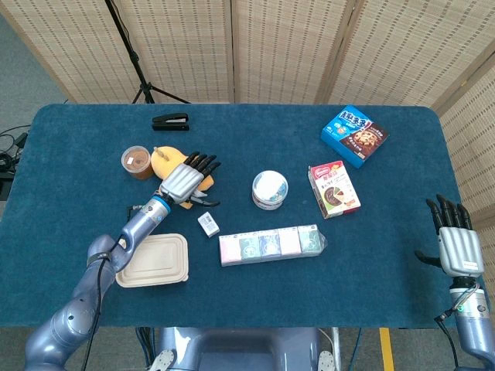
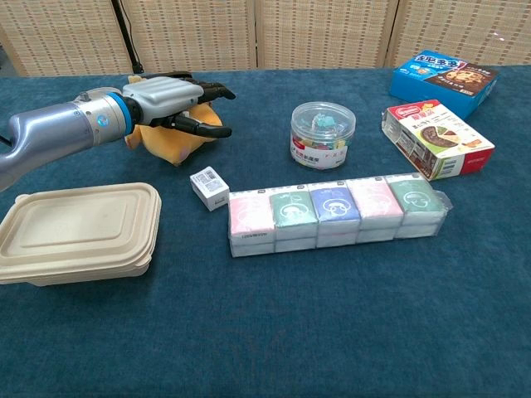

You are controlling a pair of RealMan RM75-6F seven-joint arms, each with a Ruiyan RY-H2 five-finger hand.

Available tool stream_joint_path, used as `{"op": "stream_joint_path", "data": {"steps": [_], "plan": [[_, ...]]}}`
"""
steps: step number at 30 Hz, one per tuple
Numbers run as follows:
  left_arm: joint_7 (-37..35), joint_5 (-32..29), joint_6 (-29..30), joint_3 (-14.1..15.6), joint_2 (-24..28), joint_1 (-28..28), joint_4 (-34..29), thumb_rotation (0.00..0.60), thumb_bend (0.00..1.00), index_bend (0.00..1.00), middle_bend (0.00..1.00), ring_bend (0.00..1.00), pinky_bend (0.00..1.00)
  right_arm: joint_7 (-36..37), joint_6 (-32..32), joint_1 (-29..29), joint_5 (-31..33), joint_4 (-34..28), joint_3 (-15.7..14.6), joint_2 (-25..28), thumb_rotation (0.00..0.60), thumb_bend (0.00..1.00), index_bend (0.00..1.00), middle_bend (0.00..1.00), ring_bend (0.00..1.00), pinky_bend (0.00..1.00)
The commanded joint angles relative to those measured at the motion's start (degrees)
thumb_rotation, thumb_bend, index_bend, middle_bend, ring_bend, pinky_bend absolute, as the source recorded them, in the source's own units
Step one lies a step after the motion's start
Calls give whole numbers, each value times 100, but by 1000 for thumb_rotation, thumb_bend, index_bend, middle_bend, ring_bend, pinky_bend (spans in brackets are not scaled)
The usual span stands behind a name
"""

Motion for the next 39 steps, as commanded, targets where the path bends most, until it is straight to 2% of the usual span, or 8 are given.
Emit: {"op": "stream_joint_path", "data": {"steps": [1,14,18,21,28,33,39], "plan": [[-122,-137,-210,-118,29,-36,49,0,0,0,0,0,0,29,-60,16,16,14,-14,-12,600,0,0,0,0,0],[-117,-343,-797,-269,209,-137,181,0,0,0,0,0,0,-2,-226,65,128,143,-7,-101,600,0,0,0,0,0],[-217,-348,-528,-275,255,-95,111,0,0,0,0,0,0,15,-224,67,122,153,-6,-102,600,0,0,0,0,0],[-386,-275,-84,-219,284,-57,5,0,0,0,0,0,0,33,-208,64,98,142,-14,-94,600,0,0,0,0,0],[-723,52,806,66,198,6,-198,0,0,0,0,0,0,88,-137,38,38,86,-26,-49,600,0,0,0,0,0],[-763,100,785,115,34,-42,-177,0,0,0,0,0,0,118,-89,17,23,51,-21,-13,600,0,0,0,0,0],[-741,17,399,59,-110,-94,-52,0,0,0,0,0,0,149,-53,-5,39,38,0,21,600,0,0,0,0,0]]}}
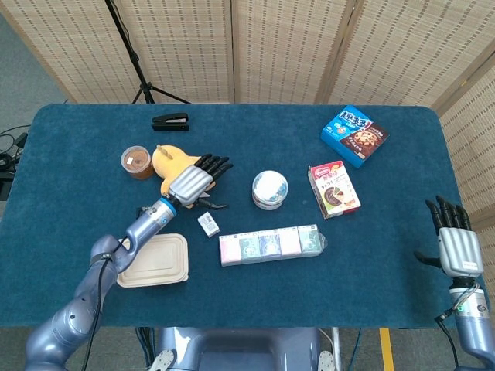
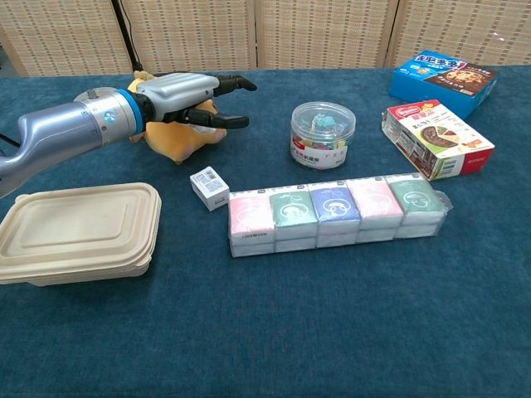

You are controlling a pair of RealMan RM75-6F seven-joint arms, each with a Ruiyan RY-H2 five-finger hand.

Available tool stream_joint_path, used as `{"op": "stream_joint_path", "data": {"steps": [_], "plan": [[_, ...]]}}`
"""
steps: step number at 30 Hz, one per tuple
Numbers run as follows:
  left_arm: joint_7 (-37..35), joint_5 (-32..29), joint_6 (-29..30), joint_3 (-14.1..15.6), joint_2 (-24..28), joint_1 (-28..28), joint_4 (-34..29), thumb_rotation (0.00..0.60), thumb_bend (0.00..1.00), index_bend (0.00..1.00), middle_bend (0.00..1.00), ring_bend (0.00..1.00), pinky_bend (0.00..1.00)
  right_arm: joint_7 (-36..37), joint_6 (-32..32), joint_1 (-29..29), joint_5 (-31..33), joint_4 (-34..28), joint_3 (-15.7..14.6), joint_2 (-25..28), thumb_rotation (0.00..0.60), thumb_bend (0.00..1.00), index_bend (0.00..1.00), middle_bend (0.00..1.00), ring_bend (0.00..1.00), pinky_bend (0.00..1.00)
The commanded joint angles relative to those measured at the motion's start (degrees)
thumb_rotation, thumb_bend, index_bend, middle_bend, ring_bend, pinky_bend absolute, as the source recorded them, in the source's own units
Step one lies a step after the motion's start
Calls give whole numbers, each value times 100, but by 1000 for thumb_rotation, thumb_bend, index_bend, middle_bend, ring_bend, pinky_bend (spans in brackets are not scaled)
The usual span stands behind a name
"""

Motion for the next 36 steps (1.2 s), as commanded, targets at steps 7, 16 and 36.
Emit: {"op": "stream_joint_path", "data": {"steps": [7,16,36], "plan": [[35,-210,-800,-151,-63,-34,205,0,0,0,0,0,0,-19,-39,0,55,42,12,-10,600,0,0,0,0,0],[-33,-325,-1246,-232,124,-35,307,0,0,0,0,0,0,-120,-111,33,87,80,0,-83,600,0,0,0,0,0],[52,-587,-1426,-473,372,-83,338,11,0,0,0,0,0,-85,-65,24,54,70,5,-74,600,0,0,0,0,0]]}}
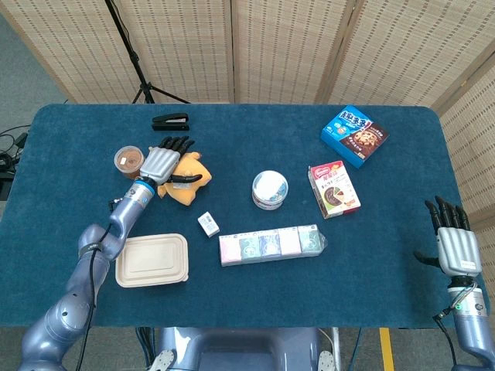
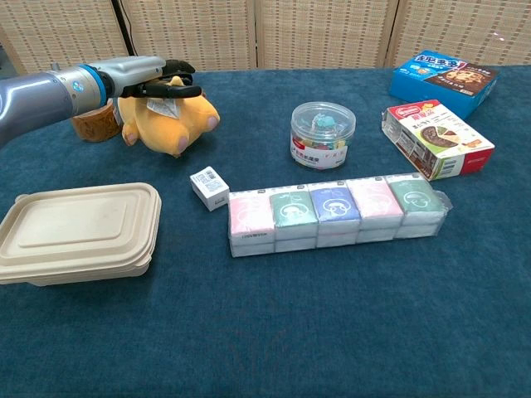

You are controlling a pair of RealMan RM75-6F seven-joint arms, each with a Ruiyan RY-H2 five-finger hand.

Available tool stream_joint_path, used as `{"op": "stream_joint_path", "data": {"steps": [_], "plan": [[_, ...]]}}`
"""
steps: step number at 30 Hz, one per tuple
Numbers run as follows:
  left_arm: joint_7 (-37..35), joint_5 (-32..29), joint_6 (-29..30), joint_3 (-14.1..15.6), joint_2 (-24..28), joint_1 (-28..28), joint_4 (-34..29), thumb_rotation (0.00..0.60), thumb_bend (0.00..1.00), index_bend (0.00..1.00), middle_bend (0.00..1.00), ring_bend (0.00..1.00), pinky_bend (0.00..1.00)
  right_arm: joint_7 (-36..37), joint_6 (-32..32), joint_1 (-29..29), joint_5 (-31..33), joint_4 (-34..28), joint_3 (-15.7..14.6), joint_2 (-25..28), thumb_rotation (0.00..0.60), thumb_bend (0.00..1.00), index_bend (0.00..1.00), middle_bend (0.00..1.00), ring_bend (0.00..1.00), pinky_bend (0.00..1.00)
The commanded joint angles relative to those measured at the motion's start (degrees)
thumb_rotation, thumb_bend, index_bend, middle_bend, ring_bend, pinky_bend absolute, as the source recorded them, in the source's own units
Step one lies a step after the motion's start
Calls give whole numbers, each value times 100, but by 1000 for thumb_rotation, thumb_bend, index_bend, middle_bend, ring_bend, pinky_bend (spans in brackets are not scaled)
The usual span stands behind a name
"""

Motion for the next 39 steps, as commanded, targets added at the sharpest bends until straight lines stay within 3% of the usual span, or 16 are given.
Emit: {"op": "stream_joint_path", "data": {"steps": [1,10,17,25,31,34,36,39], "plan": [[-32,-55,163,-61,87,-2,-28,13,0,0,0,0,0,17,20,-7,-21,-25,-1,17,600,0,0,0,0,0],[-284,-102,1132,-151,454,61,-219,14,0,0,0,0,0,106,206,-60,-189,-213,-33,125,600,0,0,0,0,0],[-437,-59,2295,-153,965,424,-635,13,0,0,0,0,0,132,454,-129,-396,-442,-76,254,600,0,0,0,0,0],[5,-15,3661,-48,2258,1539,-2151,32,0,0,0,0,0,125,778,-228,-694,-786,-158,437,600,0,0,0,0,0],[1335,-384,4249,56,3702,2780,-4715,195,0,0,0,0,0,81,1115,-315,-1011,-1064,-227,591,600,0,0,0,0,0],[1835,-594,4319,145,4291,3216,-5807,323,0,0,0,0,0,44,1190,-361,-1082,-1178,-266,667,600,0,0,0,0,0],[2185,-722,4366,245,4687,3514,-6517,458,0,0,0,0,0,73,1256,-400,-1134,-1276,-293,720,600,0,0,0,0,0],[2659,-905,4475,349,5125,3887,-7425,587,0,0,0,0,0,239,1384,-442,-1281,-1349,-333,780,600,0,0,0,0,0]]}}
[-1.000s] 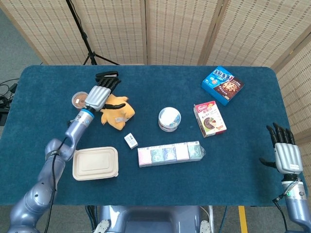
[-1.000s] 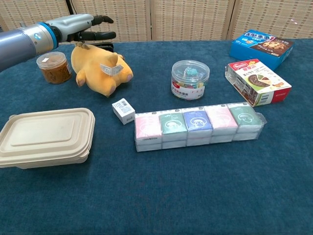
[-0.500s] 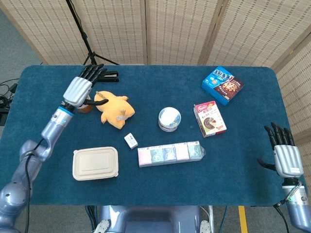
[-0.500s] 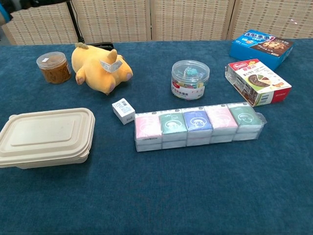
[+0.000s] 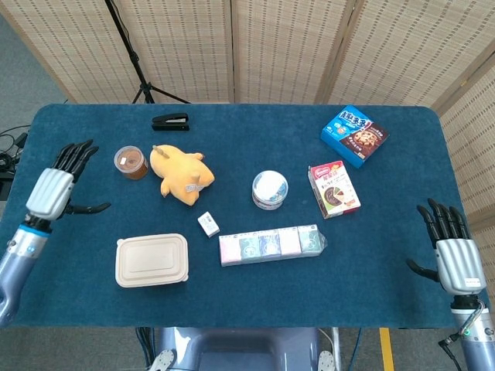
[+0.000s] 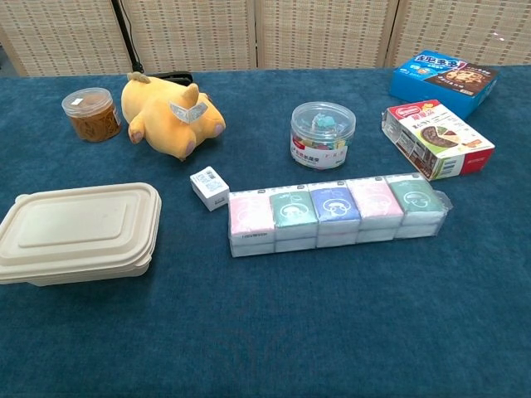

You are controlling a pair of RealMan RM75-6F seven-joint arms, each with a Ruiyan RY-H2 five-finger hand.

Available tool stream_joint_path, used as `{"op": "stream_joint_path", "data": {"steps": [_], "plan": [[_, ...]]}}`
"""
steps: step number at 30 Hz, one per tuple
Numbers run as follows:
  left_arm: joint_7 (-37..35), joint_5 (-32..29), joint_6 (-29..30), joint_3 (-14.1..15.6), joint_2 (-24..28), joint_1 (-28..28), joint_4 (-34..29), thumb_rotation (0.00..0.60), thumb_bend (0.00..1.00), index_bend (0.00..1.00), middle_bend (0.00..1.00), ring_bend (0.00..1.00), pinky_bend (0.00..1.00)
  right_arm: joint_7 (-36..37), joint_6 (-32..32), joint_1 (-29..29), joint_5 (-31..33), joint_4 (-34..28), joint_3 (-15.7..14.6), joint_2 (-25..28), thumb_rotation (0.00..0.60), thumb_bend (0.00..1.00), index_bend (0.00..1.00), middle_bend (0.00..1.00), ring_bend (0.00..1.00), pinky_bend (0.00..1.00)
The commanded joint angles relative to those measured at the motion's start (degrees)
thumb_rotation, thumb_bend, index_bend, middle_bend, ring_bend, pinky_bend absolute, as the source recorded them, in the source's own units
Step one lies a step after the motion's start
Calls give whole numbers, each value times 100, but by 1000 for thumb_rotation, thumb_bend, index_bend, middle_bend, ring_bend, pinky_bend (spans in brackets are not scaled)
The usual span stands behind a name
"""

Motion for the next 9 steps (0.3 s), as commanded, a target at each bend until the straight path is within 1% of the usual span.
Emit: {"op": "stream_joint_path", "data": {"steps": [1,5,7,9], "plan": [[1240,-491,460,253,1235,1121,-1989,598,0,0,0,0,0,115,166,-61,-158,-49,-41,71,600,0,0,0,0,0],[1732,-560,768,328,1366,1537,-2577,600,0,0,0,0,0,43,369,-128,-276,-63,-46,89,600,0,0,0,0,0],[1909,-533,864,319,1329,1661,-2628,600,0,0,0,0,0,52,427,-165,-309,-47,-65,105,600,0,0,0,0,0],[1954,-541,814,292,1294,1702,-2596,600,0,0,0,0,0,69,457,-191,-298,-44,-62,125,600,0,0,0,0,0]]}}
